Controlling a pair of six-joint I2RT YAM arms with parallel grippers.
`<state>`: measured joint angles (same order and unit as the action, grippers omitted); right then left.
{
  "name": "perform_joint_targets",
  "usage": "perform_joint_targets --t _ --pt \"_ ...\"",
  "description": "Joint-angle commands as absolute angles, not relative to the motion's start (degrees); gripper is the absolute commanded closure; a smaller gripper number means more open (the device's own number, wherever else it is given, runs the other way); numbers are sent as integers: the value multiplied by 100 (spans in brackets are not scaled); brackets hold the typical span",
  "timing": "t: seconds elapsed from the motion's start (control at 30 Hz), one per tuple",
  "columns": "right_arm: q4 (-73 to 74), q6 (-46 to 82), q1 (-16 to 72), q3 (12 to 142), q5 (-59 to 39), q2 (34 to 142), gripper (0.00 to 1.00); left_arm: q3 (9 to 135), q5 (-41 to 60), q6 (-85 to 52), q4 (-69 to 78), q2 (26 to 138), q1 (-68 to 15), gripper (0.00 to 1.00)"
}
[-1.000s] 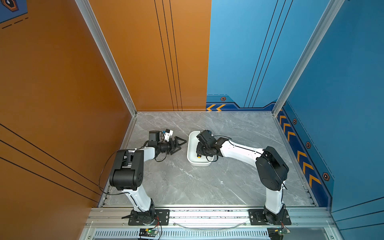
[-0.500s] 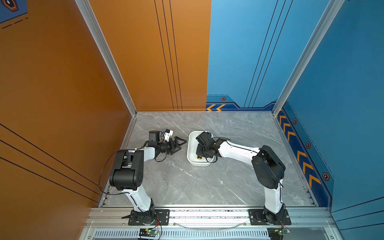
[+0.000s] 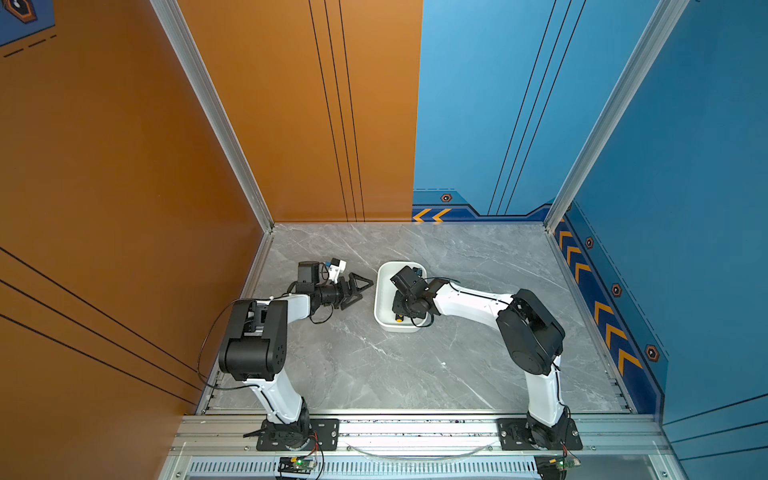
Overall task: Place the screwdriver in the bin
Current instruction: 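Lower the held screwdriver into the white bin with the right gripper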
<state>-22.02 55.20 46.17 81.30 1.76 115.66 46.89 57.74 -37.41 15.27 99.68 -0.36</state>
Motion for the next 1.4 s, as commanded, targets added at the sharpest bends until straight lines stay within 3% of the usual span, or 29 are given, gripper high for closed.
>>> perform_joint_targets --t 0.0,0.73,0.87,0.93,1.37 --pt "-2350 5607 4605 8193 200 11652 100 4597 5944 -3735 1582 10020 7 2" --pt "-2347 5603 4603 8204 145 11786 92 4592 5948 -3742 1597 10012 0 2" --pt "-2347 5607 4599 8207 141 11803 84 4587 5953 -3735 1597 10015 0 2" --pt "-2347 5599 4604 8209 128 11812 75 4583 5952 -3739 1598 10011 2 2" --pt "-2347 5555 4603 8230 132 11804 64 4580 5959 -3728 1600 10021 0 2"
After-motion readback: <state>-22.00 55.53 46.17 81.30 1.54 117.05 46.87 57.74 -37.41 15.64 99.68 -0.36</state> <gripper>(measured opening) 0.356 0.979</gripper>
